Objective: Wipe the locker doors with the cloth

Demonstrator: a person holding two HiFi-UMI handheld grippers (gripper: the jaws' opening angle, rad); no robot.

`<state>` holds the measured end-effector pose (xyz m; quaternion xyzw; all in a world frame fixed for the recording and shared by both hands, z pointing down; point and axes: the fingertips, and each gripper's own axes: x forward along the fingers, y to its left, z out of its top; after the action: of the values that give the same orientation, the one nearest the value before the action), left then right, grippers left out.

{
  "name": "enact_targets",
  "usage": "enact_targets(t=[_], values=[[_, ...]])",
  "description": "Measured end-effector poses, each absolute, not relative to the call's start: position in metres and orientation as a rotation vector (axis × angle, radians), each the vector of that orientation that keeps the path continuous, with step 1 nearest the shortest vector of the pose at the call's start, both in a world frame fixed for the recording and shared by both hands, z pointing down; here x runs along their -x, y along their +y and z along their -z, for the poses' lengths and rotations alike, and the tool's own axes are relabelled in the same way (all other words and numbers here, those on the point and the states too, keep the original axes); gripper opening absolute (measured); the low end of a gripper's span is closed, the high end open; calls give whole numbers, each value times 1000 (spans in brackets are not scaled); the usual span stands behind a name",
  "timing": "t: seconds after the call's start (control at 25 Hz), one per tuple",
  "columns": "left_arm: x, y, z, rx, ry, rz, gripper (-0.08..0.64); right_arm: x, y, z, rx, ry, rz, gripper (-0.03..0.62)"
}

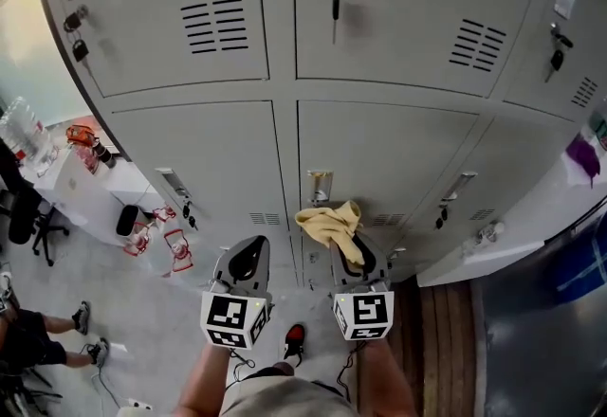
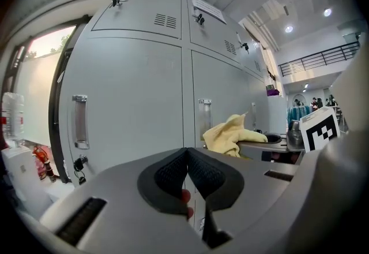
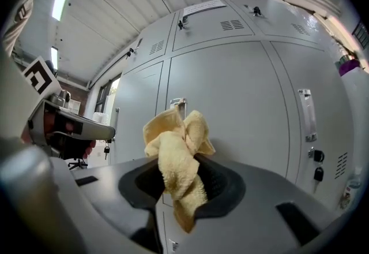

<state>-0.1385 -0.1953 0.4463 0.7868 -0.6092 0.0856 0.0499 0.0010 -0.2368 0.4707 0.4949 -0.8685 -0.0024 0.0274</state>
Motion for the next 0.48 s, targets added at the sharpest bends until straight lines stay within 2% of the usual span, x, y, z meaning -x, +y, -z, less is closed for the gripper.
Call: enact_targets(t=[0.48], values=[[165,-203,-478,-2294,-1899,-308,23,42,-257,-523,-1402,-2709,-136,129]])
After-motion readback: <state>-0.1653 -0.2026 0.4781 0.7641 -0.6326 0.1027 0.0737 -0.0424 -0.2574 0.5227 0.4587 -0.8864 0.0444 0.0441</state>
